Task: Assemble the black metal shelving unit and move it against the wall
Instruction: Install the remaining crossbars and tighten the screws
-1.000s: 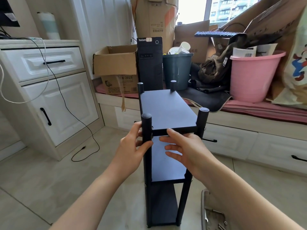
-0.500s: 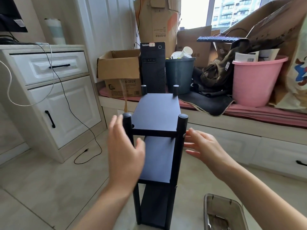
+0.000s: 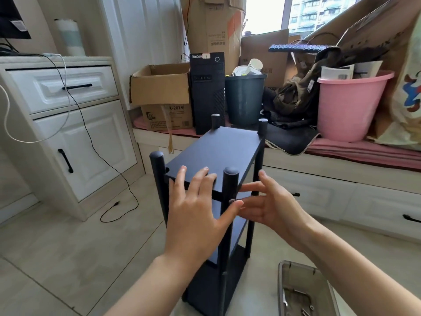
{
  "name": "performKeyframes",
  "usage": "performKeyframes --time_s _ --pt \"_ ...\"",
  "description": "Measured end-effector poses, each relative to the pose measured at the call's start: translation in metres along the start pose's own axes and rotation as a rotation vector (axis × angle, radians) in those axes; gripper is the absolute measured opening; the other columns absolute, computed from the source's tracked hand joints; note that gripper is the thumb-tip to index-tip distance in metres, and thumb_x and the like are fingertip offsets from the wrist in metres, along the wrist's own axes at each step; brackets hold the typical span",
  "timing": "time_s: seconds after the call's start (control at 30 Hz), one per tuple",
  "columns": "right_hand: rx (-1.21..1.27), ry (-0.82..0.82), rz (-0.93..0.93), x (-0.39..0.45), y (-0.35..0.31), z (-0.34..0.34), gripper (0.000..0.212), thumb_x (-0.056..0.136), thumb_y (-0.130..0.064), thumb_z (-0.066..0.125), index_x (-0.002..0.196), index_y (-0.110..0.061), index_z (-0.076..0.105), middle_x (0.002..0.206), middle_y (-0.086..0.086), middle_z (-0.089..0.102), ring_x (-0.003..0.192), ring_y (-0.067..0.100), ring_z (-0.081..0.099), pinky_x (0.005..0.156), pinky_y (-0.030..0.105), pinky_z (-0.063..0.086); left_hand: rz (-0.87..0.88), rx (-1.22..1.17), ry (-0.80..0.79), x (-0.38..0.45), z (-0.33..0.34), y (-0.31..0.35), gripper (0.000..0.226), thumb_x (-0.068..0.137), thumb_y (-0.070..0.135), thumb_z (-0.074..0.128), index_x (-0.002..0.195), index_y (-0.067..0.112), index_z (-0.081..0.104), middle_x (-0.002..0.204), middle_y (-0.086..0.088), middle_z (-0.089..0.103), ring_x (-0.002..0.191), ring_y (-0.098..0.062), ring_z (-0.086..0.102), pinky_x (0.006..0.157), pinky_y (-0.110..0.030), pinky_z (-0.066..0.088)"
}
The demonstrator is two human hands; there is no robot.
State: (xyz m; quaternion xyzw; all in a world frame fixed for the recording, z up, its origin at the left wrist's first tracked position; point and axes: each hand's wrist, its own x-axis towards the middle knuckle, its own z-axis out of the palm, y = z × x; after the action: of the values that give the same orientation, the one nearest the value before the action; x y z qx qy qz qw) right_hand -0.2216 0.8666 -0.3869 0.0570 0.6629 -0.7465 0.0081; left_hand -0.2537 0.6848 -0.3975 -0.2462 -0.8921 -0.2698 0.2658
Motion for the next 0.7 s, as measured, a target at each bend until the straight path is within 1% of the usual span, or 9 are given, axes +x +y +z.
performKeyframes --time_s 0.03,0.1,0.17,0.27,0.33,0.4,0.47,0.57,0.7 --pt "0.02 -0.042 0.021 0.0 -0.001 0.005 0.057 0.097 -0.06 0.037 0.118 -0.013 0.061 0.101 0.019 0.075 0.097 0.032 0.073 0.087 0.037 0.055 0.005 0.006 0.011 0.001 -0.001 -0.003 0.079 0.086 0.074 0.038 0.136 0.017 0.059 0.148 0.004 0.053 0.149 -0.033 0.025 0.117 -0.055 0.033" --pt "0.117 -0.079 0.066 0.002 -0.006 0.015 0.055 0.095 -0.06 0.043 0.12 -0.014 0.062 0.108 0.022 0.072 0.102 0.037 0.071 0.088 0.042 0.057 0.038 0.011 0.04 0.0 -0.002 -0.009 0.074 0.086 0.074 0.041 0.128 0.018 0.064 0.145 0.006 0.056 0.147 -0.035 0.029 0.116 -0.061 0.03" --pt "0.235 -0.038 0.084 0.008 -0.014 0.021 0.049 0.099 -0.052 0.046 0.121 -0.012 0.063 0.111 0.022 0.072 0.101 0.04 0.07 0.087 0.048 0.058 0.064 -0.01 0.053 0.0 -0.002 -0.014 0.074 0.087 0.076 0.04 0.125 0.019 0.067 0.145 0.008 0.056 0.146 -0.034 0.03 0.117 -0.061 0.027" --pt "0.358 0.051 0.092 0.019 -0.027 0.027 0.033 0.102 -0.035 0.051 0.114 -0.005 0.059 0.1 0.019 0.075 0.095 0.04 0.072 0.085 0.055 0.057 0.077 -0.018 0.075 0.0 -0.001 -0.017 0.076 0.088 0.078 0.036 0.127 0.02 0.067 0.144 0.009 0.057 0.145 -0.033 0.033 0.11 -0.059 0.039" --pt "0.38 0.075 0.101 0.025 -0.031 0.031 0.027 0.103 -0.026 0.05 0.118 -0.003 0.054 0.095 0.018 0.075 0.091 0.038 0.073 0.082 0.056 0.058 0.092 -0.003 0.103 0.0 0.0 -0.019 0.074 0.089 0.077 0.038 0.125 0.02 0.068 0.142 0.008 0.059 0.142 -0.034 0.037 0.105 -0.058 0.044" --pt "0.388 0.073 0.124 0.028 -0.03 0.032 0.03 0.104 -0.024 0.048 0.124 -0.002 0.051 0.101 0.019 0.074 0.093 0.039 0.073 0.083 0.056 0.057 0.099 0.008 0.117 0.0 0.001 -0.021 0.073 0.089 0.077 0.039 0.123 0.02 0.069 0.14 0.008 0.06 0.141 -0.033 0.039 0.104 -0.057 0.046" --pt "0.417 0.048 0.147 0.03 -0.029 0.032 0.032 0.105 -0.024 0.047 0.127 -0.001 0.051 0.108 0.021 0.072 0.096 0.039 0.072 0.083 0.056 0.057 0.107 0.025 0.129 0.001 0.002 -0.022 0.071 0.088 0.076 0.041 0.123 0.02 0.069 0.139 0.008 0.061 0.14 -0.033 0.041 0.105 -0.054 0.046" --pt "0.48 0.045 0.168 0.03 -0.031 0.032 0.032 0.105 -0.02 0.046 0.129 -0.001 0.05 0.113 0.021 0.071 0.097 0.037 0.072 0.078 0.051 0.06 0.112 0.036 0.144 0.001 0.003 -0.022 0.069 0.087 0.074 0.046 0.121 0.02 0.071 0.136 0.007 0.063 0.138 -0.034 0.043 0.104 -0.049 0.046" --pt "0.498 0.076 0.163 0.032 -0.031 0.036 0.029 0.104 -0.017 0.048 0.129 -0.004 0.049 0.113 0.019 0.071 0.096 0.035 0.073 0.069 0.046 0.063 0.118 0.023 0.17 0.001 0.002 -0.024 0.069 0.087 0.075 0.046 0.119 0.02 0.073 0.135 0.008 0.064 0.137 -0.033 0.045 0.103 -0.046 0.046"
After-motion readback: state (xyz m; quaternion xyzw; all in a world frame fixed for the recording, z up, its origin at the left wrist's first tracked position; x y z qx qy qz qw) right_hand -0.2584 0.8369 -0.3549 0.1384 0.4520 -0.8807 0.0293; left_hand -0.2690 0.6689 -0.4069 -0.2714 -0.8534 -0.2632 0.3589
